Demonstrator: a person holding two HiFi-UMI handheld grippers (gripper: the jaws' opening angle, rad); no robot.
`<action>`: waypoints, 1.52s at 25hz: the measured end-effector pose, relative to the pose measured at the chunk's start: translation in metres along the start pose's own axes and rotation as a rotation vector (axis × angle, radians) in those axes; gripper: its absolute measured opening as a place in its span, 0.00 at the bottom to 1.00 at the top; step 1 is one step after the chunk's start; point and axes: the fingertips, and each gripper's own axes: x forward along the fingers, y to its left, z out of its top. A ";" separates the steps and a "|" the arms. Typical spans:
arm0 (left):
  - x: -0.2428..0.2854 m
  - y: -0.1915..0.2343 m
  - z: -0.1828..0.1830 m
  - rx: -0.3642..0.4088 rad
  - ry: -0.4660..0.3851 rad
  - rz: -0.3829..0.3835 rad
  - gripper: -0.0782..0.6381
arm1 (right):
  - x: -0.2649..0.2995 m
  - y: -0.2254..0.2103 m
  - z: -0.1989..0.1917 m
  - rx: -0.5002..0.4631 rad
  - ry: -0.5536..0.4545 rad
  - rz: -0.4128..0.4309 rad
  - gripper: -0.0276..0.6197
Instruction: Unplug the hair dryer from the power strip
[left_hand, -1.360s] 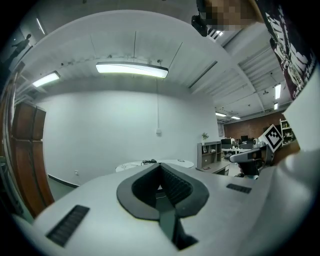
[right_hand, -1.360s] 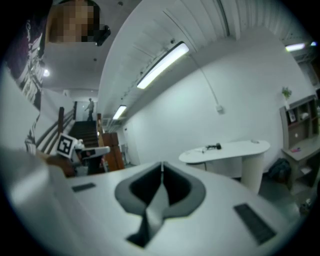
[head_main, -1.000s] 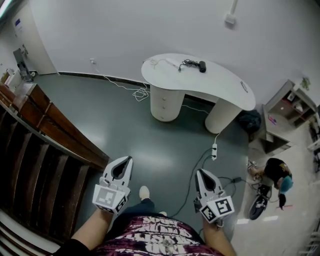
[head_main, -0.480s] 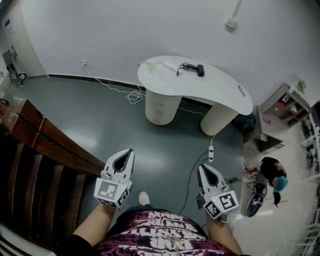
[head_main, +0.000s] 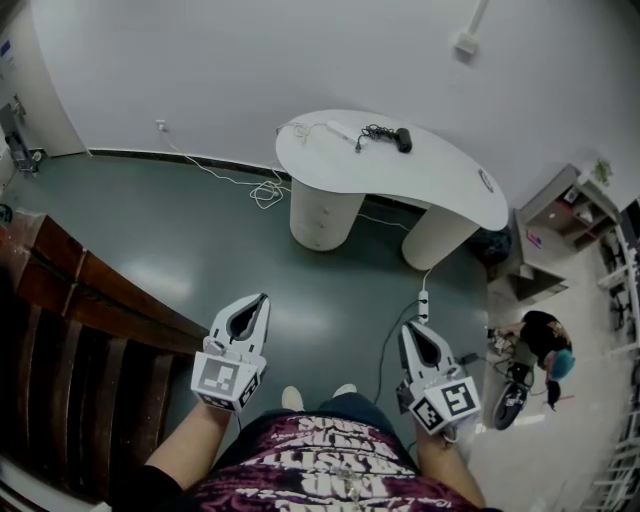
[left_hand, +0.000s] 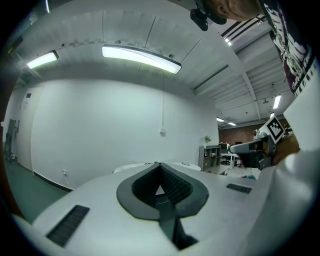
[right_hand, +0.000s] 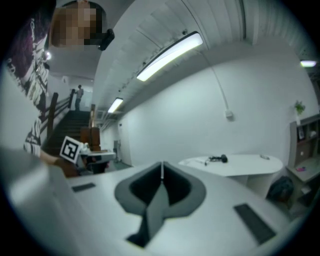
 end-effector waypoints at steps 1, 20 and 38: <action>0.001 0.000 0.001 0.006 0.001 0.000 0.13 | 0.002 -0.002 -0.001 0.004 0.003 -0.001 0.10; 0.104 0.018 0.016 0.027 0.009 0.041 0.13 | 0.077 -0.079 0.004 0.064 -0.005 0.048 0.10; 0.212 -0.007 0.031 0.063 0.011 0.040 0.13 | 0.111 -0.170 0.033 0.098 -0.087 0.128 0.10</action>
